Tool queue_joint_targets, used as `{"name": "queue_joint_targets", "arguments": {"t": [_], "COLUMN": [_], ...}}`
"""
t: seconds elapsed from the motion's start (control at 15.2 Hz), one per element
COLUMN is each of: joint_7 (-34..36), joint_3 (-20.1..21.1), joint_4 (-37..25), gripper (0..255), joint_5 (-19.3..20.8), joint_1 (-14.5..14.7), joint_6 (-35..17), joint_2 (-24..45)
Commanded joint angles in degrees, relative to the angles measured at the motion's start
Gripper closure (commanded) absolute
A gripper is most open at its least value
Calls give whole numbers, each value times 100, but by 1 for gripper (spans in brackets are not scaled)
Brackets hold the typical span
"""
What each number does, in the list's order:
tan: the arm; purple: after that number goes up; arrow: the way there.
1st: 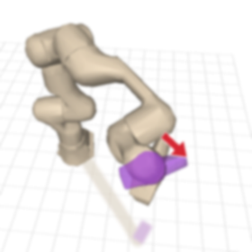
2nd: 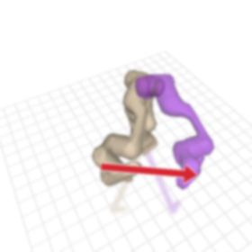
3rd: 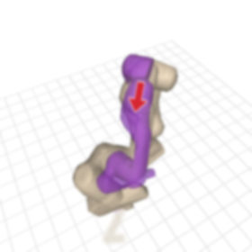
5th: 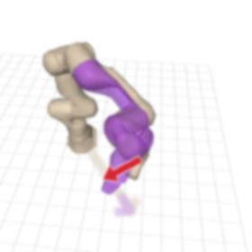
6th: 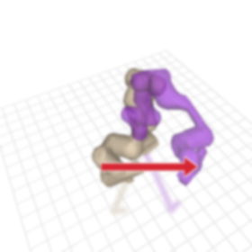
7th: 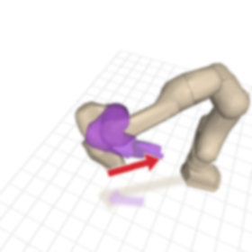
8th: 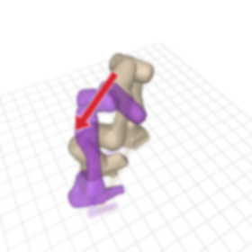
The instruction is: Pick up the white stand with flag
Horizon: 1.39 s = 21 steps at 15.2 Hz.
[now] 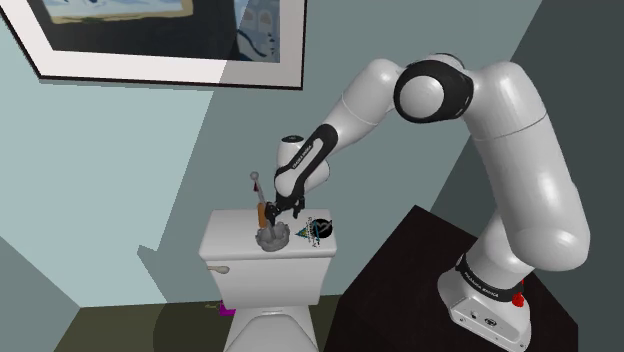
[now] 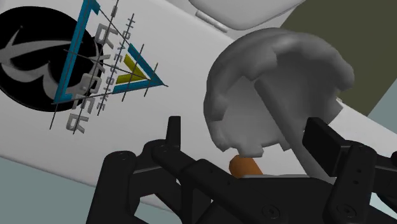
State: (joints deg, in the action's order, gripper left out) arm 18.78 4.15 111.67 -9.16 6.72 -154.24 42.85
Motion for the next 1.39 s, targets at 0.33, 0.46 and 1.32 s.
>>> {"name": "queue_joint_targets", "arguments": {"t": [0.33, 0.46, 1.32], "joint_7": [3, -12, -10], "joint_3": [-14, -10, -14], "joint_4": [-551, -667, -622], "gripper": [0, 0, 255], "joint_5": [8, 8, 3], "joint_1": [28, 26, 30], "joint_6": [-195, -277, -245], "joint_2": [749, 947, 870]}}
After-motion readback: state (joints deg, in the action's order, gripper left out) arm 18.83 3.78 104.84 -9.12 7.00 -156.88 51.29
